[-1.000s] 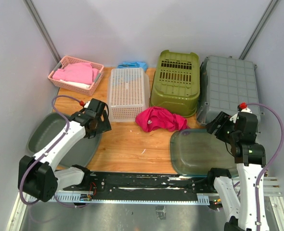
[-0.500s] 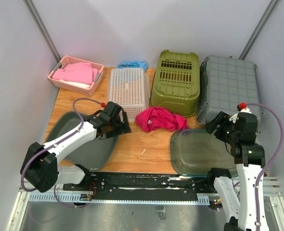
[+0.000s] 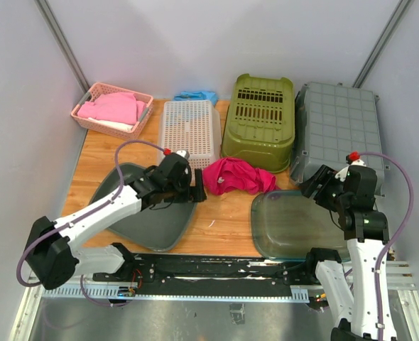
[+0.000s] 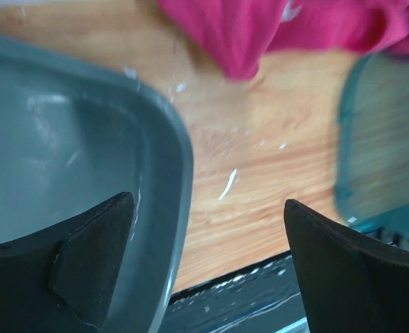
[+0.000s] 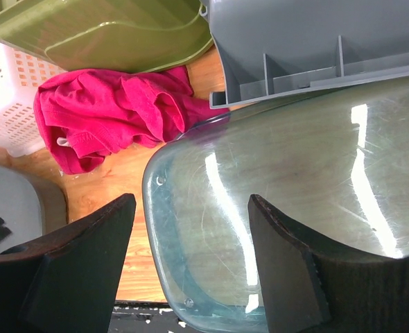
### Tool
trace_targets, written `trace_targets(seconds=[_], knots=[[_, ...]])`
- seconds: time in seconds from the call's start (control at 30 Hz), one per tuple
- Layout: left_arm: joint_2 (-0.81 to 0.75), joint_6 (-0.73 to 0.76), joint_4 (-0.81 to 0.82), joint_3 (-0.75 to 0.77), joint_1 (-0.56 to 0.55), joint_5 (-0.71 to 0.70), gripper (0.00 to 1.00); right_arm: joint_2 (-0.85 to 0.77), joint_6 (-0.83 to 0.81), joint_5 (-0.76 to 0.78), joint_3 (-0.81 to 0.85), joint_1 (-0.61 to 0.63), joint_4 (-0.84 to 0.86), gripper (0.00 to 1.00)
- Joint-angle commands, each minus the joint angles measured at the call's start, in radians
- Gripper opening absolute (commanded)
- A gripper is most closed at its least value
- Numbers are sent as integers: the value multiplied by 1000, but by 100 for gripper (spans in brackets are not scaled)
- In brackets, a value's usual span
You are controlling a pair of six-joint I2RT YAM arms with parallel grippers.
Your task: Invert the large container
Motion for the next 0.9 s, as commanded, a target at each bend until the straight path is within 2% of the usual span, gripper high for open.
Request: trace_targets(seconds=[0.0, 0.1, 0.17, 0.2, 0.3, 0.33, 0.37, 0.4, 0.43, 0.6, 0.87], knots=[[19, 11, -69, -78, -113, -74, 93, 6, 17, -38, -16, 15, 37, 68], [60, -35, -69, -97, -199, -152, 89, 4, 19, -39, -15, 15, 38, 68], [93, -71, -64, -113, -221, -165, 81, -3, 18, -39, -18, 15, 34, 68], [108, -82, -56, -119, -228, -168, 73, -5, 19, -39, -19, 15, 32, 67], [152, -111, -43, -110, -246, -176, 41, -9, 17, -39, -17, 15, 27, 67], [167, -113, -44, -99, -248, -165, 26, -9, 16, -39, -16, 15, 25, 67], [181, -113, -47, -86, -248, -151, 15, -10, 15, -37, -15, 15, 23, 67], [190, -113, -47, -73, -247, -136, 5, -11, 14, -36, -14, 15, 23, 67], [195, -112, -47, -58, -248, -120, 1, -11, 14, -36, -13, 15, 23, 67], [147, -127, -92, 56, -248, 27, 0, -16, 4, -29, -8, 15, 16, 68], [4, -250, -133, 331, -247, 278, 0, 1, -7, -5, -1, 15, 26, 68]])
